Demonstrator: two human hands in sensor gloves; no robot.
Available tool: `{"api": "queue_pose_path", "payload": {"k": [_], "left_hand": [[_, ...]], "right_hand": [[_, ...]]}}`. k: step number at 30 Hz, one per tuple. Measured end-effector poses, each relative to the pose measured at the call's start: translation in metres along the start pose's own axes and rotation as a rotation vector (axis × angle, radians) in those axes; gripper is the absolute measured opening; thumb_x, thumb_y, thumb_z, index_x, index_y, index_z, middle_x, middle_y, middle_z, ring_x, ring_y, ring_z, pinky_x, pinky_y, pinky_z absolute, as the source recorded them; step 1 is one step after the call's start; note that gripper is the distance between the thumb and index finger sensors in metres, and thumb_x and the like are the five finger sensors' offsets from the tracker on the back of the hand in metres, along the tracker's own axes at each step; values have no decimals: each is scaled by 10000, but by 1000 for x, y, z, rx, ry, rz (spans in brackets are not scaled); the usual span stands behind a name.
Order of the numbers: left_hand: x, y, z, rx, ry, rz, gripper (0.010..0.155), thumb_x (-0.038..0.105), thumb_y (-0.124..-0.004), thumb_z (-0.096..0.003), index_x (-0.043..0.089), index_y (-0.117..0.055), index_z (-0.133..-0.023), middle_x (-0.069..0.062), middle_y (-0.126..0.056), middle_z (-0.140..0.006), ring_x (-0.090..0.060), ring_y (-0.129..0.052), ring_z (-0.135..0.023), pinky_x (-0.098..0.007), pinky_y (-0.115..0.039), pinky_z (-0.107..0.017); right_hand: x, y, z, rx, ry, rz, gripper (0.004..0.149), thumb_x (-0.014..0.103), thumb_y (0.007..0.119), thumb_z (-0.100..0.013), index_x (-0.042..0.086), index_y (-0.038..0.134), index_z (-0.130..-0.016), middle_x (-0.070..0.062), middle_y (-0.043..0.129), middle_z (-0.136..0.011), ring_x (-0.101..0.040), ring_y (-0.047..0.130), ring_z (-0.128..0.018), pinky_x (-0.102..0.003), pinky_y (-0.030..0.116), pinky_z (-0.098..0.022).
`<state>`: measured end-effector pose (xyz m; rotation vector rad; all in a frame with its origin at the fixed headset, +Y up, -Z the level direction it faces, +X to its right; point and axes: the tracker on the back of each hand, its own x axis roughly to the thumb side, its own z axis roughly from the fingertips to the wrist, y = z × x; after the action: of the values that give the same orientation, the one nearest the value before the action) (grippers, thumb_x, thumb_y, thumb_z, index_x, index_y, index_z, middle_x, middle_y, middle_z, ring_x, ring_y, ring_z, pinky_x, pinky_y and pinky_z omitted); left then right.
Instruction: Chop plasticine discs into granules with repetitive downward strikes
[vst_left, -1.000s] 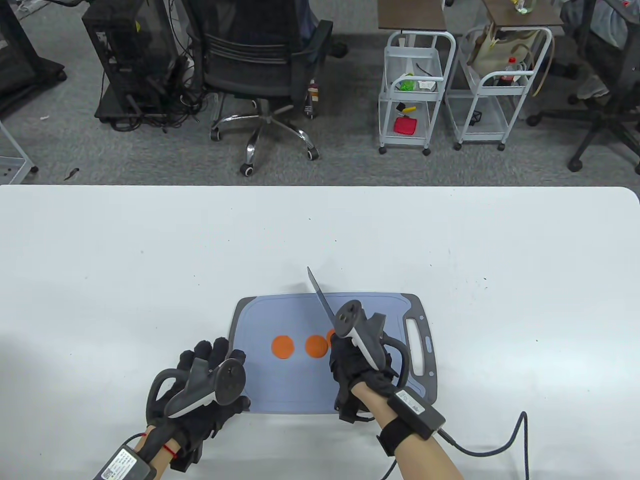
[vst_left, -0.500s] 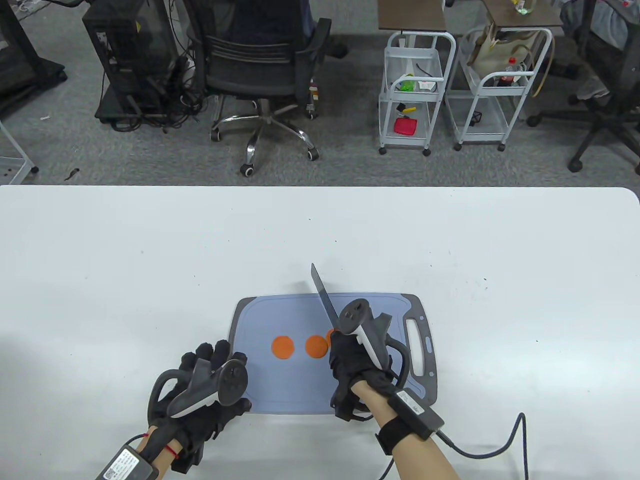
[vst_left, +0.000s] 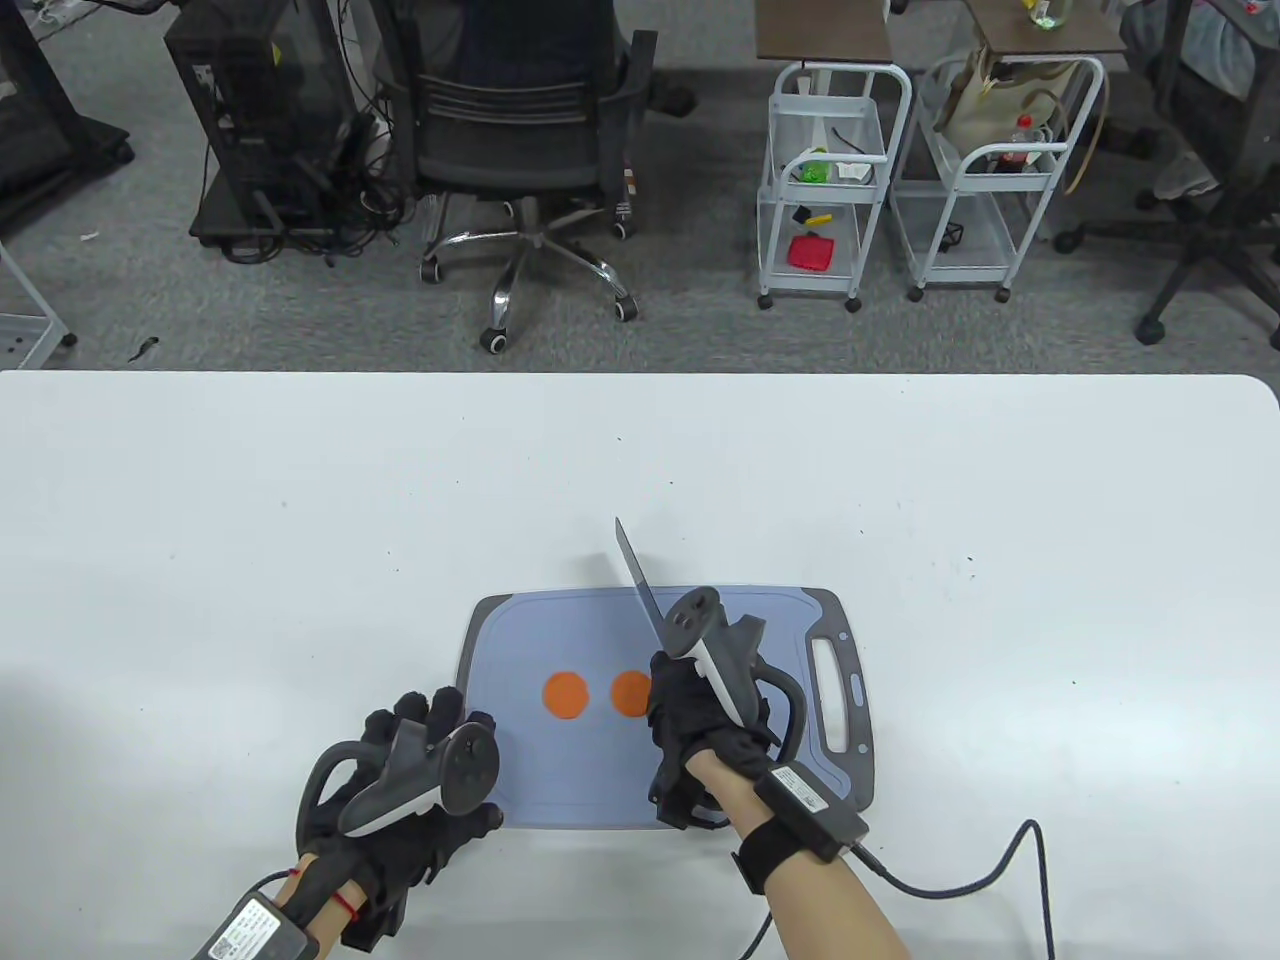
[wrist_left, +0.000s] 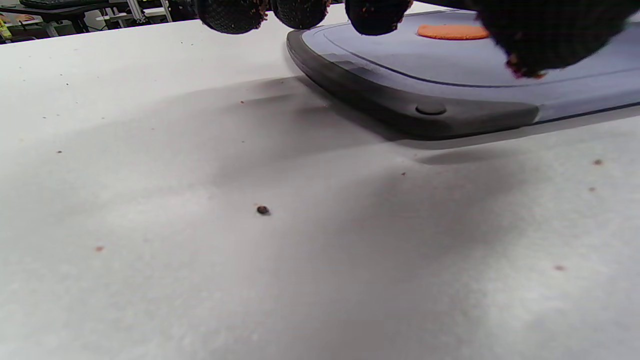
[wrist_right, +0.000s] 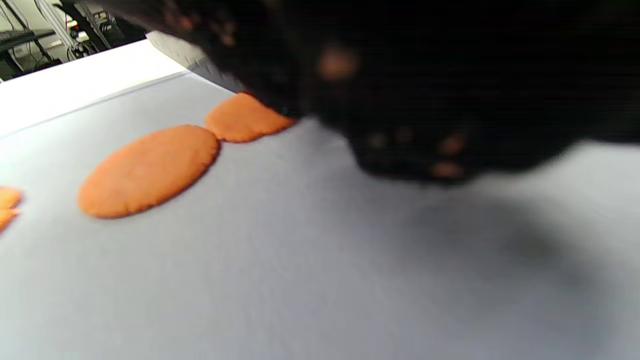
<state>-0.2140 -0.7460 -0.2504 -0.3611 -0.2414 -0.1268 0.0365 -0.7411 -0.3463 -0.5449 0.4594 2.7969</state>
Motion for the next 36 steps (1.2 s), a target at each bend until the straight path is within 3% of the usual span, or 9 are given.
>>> {"api": "queue_pose_path", "payload": {"k": [4, 8, 11, 12, 17, 21, 26, 31, 36], "left_hand": [[-1, 1, 3, 8, -2, 10, 890, 661, -639, -315, 288, -460, -1102, -171, -377, -1236, -530, -488, -1092, -684, -420, -751], [-2, 0, 1, -8, 4, 5, 890, 661, -639, -315, 288, -458, -1102, -171, -374, -1236, -533, -486, -1091, -685, -418, -751], [0, -2, -1, -29, 0, -4, 892, 661, -638, -315, 286, -456, -1104, -173, -373, -1236, -533, -484, -1092, -685, -416, -752], [1, -2, -2, -32, -1, -7, 893, 661, -639, -315, 284, -456, -1104, -173, -372, -1236, -535, -482, -1091, -686, -415, -752], [4, -1, 2, -22, -13, -11, 890, 661, -638, -316, 288, -456, -1103, -173, -374, -1236, -533, -483, -1092, -685, -416, -752], [4, -1, 3, -15, -23, -8, 886, 661, -638, -315, 290, -464, -1101, -168, -382, -1235, -526, -488, -1094, -682, -420, -754], [4, -1, 2, -6, -18, -4, 886, 660, -639, -315, 289, -467, -1101, -171, -377, -1235, -529, -486, -1092, -682, -420, -753], [6, -3, 3, -26, -23, -9, 884, 660, -639, -315, 289, -471, -1100, -172, -378, -1234, -531, -486, -1091, -683, -421, -752], [7, -2, 5, -24, -28, -10, 883, 659, -640, -315, 289, -477, -1100, -172, -384, -1235, -532, -488, -1091, -684, -421, -752]], "right_hand": [[1, -21, -5, 198, 57, -17, 537, 511, 733, -491, 51, 791, -762, 15, 982, -358, -163, 1087, 4, -455, 951, -98], [-15, -15, 15, 190, 65, -38, 538, 506, 730, -496, 44, 786, -766, 8, 981, -364, -169, 1087, 6, -459, 949, -94], [-22, 5, 15, 2, -12, -72, 538, 523, 739, -484, 58, 788, -751, 28, 975, -350, -151, 1084, 19, -450, 955, -91], [-21, 7, 12, 3, -14, -78, 537, 521, 743, -487, 55, 791, -751, 26, 975, -347, -152, 1078, 22, -449, 951, -90], [-13, -6, 0, 125, 32, -32, 540, 520, 737, -485, 54, 791, -753, 23, 979, -352, -160, 1088, 11, -456, 953, -97], [-9, -20, 11, 214, 90, -18, 539, 507, 731, -498, 41, 786, -765, 6, 982, -364, -170, 1091, 0, -464, 949, -99], [-19, 8, 14, 3, 17, -89, 542, 521, 742, -487, 48, 788, -748, 22, 976, -342, -161, 1081, 22, -457, 951, -89], [8, 0, 6, -9, 17, 95, 539, 523, 731, -482, 58, 791, -748, 27, 977, -350, -159, 1089, 13, -455, 957, -97], [7, -21, 13, 192, 103, 42, 543, 511, 721, -498, 42, 785, -765, 7, 983, -365, -170, 1095, -4, -463, 953, -100]]}}
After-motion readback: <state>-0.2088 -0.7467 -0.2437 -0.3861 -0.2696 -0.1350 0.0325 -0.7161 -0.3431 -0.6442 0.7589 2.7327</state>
